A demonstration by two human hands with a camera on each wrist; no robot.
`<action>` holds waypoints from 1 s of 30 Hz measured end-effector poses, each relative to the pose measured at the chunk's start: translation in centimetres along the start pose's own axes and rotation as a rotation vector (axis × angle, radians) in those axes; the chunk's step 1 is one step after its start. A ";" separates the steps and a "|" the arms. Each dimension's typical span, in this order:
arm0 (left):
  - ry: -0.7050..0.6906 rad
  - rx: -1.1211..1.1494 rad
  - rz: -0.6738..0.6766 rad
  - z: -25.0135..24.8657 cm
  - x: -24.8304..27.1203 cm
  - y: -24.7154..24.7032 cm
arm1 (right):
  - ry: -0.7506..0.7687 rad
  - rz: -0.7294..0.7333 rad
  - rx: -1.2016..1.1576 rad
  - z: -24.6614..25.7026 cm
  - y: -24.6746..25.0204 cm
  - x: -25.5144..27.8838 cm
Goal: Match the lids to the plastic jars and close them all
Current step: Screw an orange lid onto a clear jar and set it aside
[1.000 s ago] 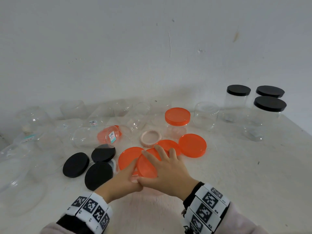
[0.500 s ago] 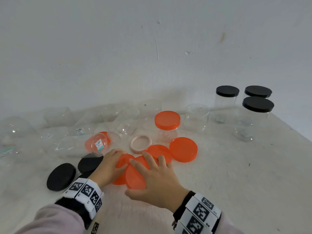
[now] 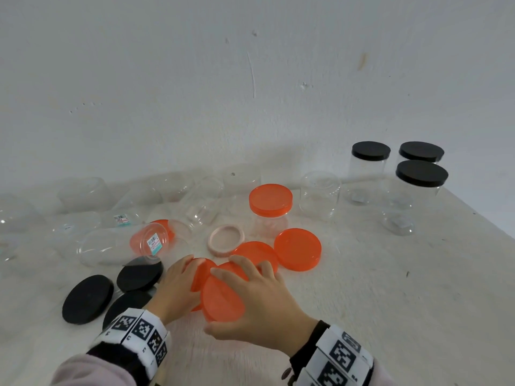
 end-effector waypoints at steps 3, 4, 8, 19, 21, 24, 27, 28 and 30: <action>0.040 0.026 0.012 0.6 -0.1 -0.3 | -0.071 -0.122 -0.076 -2.1 2.6 1.0; 0.051 0.012 0.019 0.7 -0.2 -0.4 | -0.102 -0.189 -0.095 -3.0 3.7 1.5; 0.081 -0.015 0.025 0.8 -0.3 -0.6 | -0.221 -0.454 -0.169 -7.1 7.8 4.0; 0.093 -0.012 0.002 0.7 -0.1 -0.4 | -0.645 -0.520 0.140 -20.2 15.4 5.8; 0.098 -0.020 0.005 0.8 -0.2 -0.5 | -0.657 -0.473 0.216 -21.3 16.0 5.2; 0.098 -0.012 0.009 1.0 -0.3 -0.6 | -0.653 -0.412 0.327 -22.2 16.2 4.3; 0.102 -0.004 0.006 1.1 -0.5 -0.7 | -0.675 -0.345 0.391 -23.2 16.0 3.6; 0.104 -0.006 0.003 1.2 -0.5 -0.8 | -0.688 -0.326 0.395 -23.5 15.9 3.5; 0.108 -0.018 -0.001 1.2 -0.5 -0.9 | -0.719 -0.285 0.393 -24.2 15.7 3.4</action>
Point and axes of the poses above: each hand's wrist, its own x-axis away from the middle knuckle, its own y-axis out of the back of the hand, z = x × y, the point moved 10 cm from there along -x, towards the middle knuckle, and after that the axes turned 3 degrees about y, right-handed, at the moved point
